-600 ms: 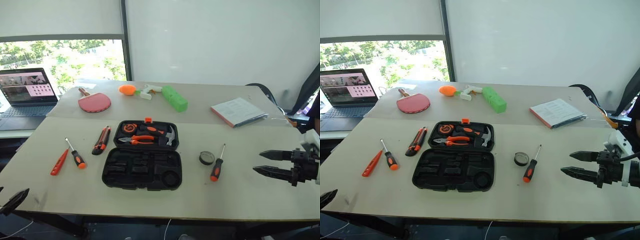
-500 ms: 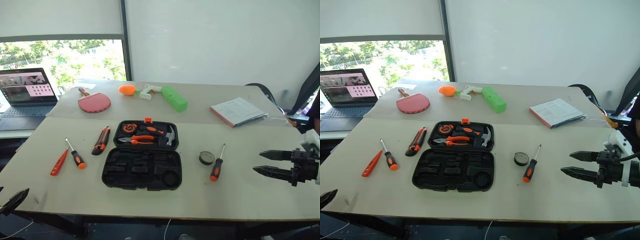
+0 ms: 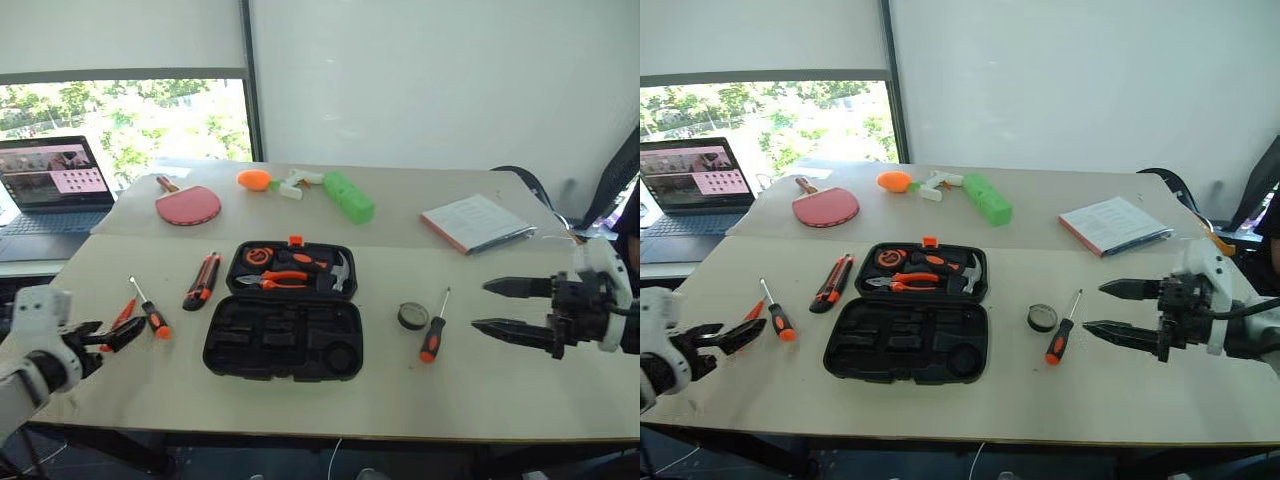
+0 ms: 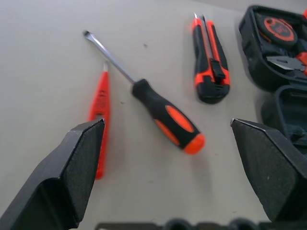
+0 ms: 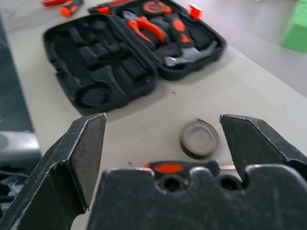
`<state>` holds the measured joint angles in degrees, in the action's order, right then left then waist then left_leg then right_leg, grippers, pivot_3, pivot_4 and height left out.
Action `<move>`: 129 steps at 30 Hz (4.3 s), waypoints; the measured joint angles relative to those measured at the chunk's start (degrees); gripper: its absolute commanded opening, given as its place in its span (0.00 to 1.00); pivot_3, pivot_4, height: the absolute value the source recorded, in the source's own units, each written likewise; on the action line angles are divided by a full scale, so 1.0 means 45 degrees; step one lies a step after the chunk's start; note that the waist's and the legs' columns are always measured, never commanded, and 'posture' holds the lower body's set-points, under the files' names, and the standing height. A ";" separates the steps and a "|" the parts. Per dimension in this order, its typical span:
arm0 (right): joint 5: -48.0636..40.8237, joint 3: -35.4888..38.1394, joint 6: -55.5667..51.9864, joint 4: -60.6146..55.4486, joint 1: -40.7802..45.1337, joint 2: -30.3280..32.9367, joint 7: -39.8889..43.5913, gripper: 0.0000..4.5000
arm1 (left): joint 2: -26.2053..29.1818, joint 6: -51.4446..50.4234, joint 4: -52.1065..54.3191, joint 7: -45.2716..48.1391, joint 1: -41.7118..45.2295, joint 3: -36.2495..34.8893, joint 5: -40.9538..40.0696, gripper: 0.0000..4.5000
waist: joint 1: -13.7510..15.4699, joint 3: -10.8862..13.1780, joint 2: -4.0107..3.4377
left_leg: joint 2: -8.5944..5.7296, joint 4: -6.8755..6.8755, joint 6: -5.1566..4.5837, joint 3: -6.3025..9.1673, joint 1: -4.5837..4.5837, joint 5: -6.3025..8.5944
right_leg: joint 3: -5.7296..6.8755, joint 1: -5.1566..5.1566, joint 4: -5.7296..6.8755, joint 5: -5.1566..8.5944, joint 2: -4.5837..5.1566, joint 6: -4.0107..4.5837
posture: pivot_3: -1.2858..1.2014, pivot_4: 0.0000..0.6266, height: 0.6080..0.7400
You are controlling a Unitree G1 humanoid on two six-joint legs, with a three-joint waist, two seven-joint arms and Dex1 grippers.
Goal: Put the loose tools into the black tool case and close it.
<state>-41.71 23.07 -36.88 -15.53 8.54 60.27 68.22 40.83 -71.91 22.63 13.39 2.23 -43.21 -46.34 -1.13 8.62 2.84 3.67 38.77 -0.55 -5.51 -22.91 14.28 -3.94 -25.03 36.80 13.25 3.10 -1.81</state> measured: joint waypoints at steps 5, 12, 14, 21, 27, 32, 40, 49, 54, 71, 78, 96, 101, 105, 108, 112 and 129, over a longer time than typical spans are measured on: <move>-0.1564 -0.0718 -0.0880 -0.2404 0.1236 -0.0141 -0.0598 0.98 | -0.1478 -0.3439 -0.0427 -0.2445 0.3499 0.0341 0.0592 1.00 | 0.0074 0.0006 0.0013 | -0.0028 0.0015 0.0007 0.0047 -0.0004 -0.0006 | 0.0009 0.0020 0.0010 -0.0002 -0.0007 -0.0002 | 0.52 0.24 0.99; -0.2688 -0.1554 -0.1104 -0.4102 0.2243 -0.0799 -0.1497 0.98 | -0.2053 -0.4529 -0.1961 -0.3928 0.5430 0.1680 0.1841 1.00 | 0.0076 0.0006 0.0042 | -0.0059 0.0011 0.0008 0.0074 -0.0010 -0.0006 | 0.0013 0.0030 -0.0006 -0.0002 0.0015 -0.0012 | 0.52 0.24 0.99; -0.2787 -0.1648 -0.1088 -0.4311 0.2313 -0.0935 -0.1698 0.98 | -0.2054 -0.4529 -0.2593 -0.4212 0.5631 0.1861 0.2226 1.00 | 0.0068 0.0006 0.0043 | -0.0059 0.0010 0.0008 0.0078 -0.0015 -0.0006 | 0.0013 0.0023 -0.0003 -0.0002 0.0015 -0.0012 | 0.52 0.24 0.99; -0.2775 -0.1516 -0.0930 -0.4695 0.1509 -0.1078 -0.2072 1.00 | -0.2578 -0.4526 -0.4367 -0.4338 0.7273 0.2015 0.3479 0.84 | 0.0211 0.0007 0.0042 | -0.0120 0.0016 0.0006 0.0112 -0.0020 -0.0008 | 0.0034 0.0040 -0.0001 -0.0004 0.0061 -0.0029 | 0.52 0.24 0.99; -0.3034 -0.1304 -0.0912 -0.5062 0.1299 -0.1117 -0.2465 1.00 | -0.3003 -0.4474 -0.4985 -0.4202 0.7772 0.2033 0.3910 0.39 | 0.0284 0.0006 0.0041 | -0.0151 0.0020 0.0006 0.0152 0.0001 -0.0011 | 0.0033 0.0076 -0.0002 -0.0008 0.0075 -0.0045 | 0.52 0.24 0.99; -0.3488 -0.0945 -0.0913 -0.5190 0.1301 -0.1174 -0.2985 1.00 | -0.3240 -0.4414 -0.5128 -0.4164 0.7924 0.1831 0.4172 0.21 | 0.0300 0.0006 0.0041 | -0.0153 0.0019 0.0005 0.0163 0.0027 -0.0011 | 0.0038 0.0116 -0.0012 -0.0005 0.0077 -0.0051 | 0.52 0.24 0.99; -0.3495 -0.0945 -0.0912 -0.5166 0.1272 -0.1172 -0.3173 1.00 | -0.2807 -0.3804 -0.5803 -0.3542 0.8431 0.2234 0.4863 0.20 | 0.0295 0.0022 0.0069 | -0.0155 0.0023 0.0006 0.0183 0.0023 -0.0011 | 0.0053 0.0120 -0.0012 -0.0005 0.0072 -0.0051 | 0.52 0.24 0.99; -0.3247 -0.0912 -0.0915 -0.4377 0.0932 -0.1051 -0.3175 1.00 | 0.2345 0.3401 -0.6704 0.5758 0.9995 0.7991 0.4976 0.20 | 0.0280 0.0050 0.0095 | -0.0156 0.0001 -0.0002 0.0169 -0.0020 -0.0002 | 0.0071 0.0110 -0.0112 -0.0004 0.0083 -0.0051 | 0.52 0.24 0.99; -0.2977 -0.0999 -0.0914 -0.4179 0.0940 -0.1110 -0.3441 1.00 | 0.3499 0.8992 -0.7592 1.2622 1.0518 1.1964 0.6628 0.20 | 0.0358 0.0052 0.0070 | -0.0155 0.0013 -0.0013 0.0166 -0.0062 0.0002 | 0.0086 0.0099 -0.0136 -0.0006 0.0075 -0.0052 | 0.52 0.24 0.99; -0.2657 -0.0415 -0.0917 -0.5476 -0.0737 -0.1348 -0.5255 1.00 | 0.0007 1.6073 -1.2545 1.5868 1.2522 1.5820 1.1686 0.20 | 0.0329 0.0054 0.0070 | -0.0160 0.0094 -0.0076 0.0182 -0.0143 0.0032 | 0.0072 0.0076 -0.0145 -0.0022 0.0072 -0.0118 | 0.52 0.24 0.99; -0.2733 -0.0302 -0.0918 -0.5794 -0.0876 -0.1348 -0.5695 1.00 | -0.0321 1.6772 -1.3322 1.5776 1.2627 1.5787 1.2228 0.20 | 0.0351 0.0054 0.0070 | -0.0159 0.0103 -0.0077 0.0185 -0.0147 0.0032 | 0.0071 0.0076 -0.0141 -0.0027 0.0072 -0.0125 | 0.52 0.24 0.99; -0.2888 -0.0639 -0.0916 -0.5731 -0.0574 -0.1385 -0.5928 1.00 | -0.0688 1.5787 -1.3242 1.6664 1.3401 1.4333 1.1464 0.25 | 0.0394 0.0054 0.0067 | -0.0157 0.0237 -0.0103 0.0207 -0.0190 0.0042 | 0.0076 0.0094 -0.0105 -0.0050 0.0072 -0.0164 | 0.52 0.24 0.99; -0.2774 -0.0918 -0.0913 -0.5649 -0.0555 -0.1491 -0.5914 1.00 | -0.0999 1.5944 -1.3234 1.6652 1.3443 1.4347 1.1517 0.00 | 0.0393 0.0054 0.0065 | -0.0158 0.0236 -0.0104 0.0208 -0.0191 0.0043 | 0.0076 0.0094 -0.0105 -0.0050 0.0071 -0.0164 | 0.52 0.24 0.99; -0.2752 -0.0923 -0.0912 -0.5642 -0.0559 -0.1498 -0.5909 1.00 | -0.1183 1.6330 -1.3297 1.6438 1.3318 1.4541 1.1859 0.00 | 0.0394 0.0054 0.0065 | -0.0158 0.0236 -0.0104 0.0209 -0.0191 0.0043 | 0.0075 0.0094 -0.0104 -0.0050 0.0071 -0.0164 | 0.52 0.24 0.99; -0.2750 -0.0914 -0.0901 -0.5650 -0.0663 -0.1521 -0.5906 1.00 | -0.1505 1.6594 -1.3691 1.5921 1.3314 1.4677 1.2301 0.00 | 0.0401 0.0054 0.0065 | -0.0160 0.0238 -0.0104 0.0209 -0.0192 0.0043 | 0.0075 0.0095 -0.0105 -0.0051 0.0072 -0.0165 | 0.52 0.24 0.99; -0.2741 -0.0885 -0.0876 -0.5679 -0.0845 -0.1542 -0.5918 1.00 | -0.1756 1.6772 -1.4158 1.5531 1.3305 1.4877 1.2770 0.00 | 0.0399 0.0054 0.0065 | -0.0160 0.0237 -0.0104 0.0210 -0.0195 0.0043 | 0.0075 0.0095 -0.0110 -0.0053 0.0071 -0.0167 | 0.52 0.24 0.99; -0.2503 -0.0777 -0.0800 -0.5670 -0.1224 -0.1790 -0.5995 1.00 | -0.1912 2.0047 -1.5172 1.4151 1.3208 1.5380 1.4086 0.00 | 0.0401 -0.0001 -0.0021 | -0.0163 0.0237 -0.0113 0.0211 -0.0119 0.0049 | 0.0071 0.0173 -0.0124 -0.0055 0.0072 -0.0171 | 0.52 0.24 0.99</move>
<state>-52.97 19.57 -40.48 -41.04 3.03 52.22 41.24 32.22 18.30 -45.64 77.07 61.67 26.00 17.05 0.67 8.62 2.75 2.94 39.84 -1.06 -4.57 -23.44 14.50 -3.63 -24.25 36.24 13.00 3.43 -2.58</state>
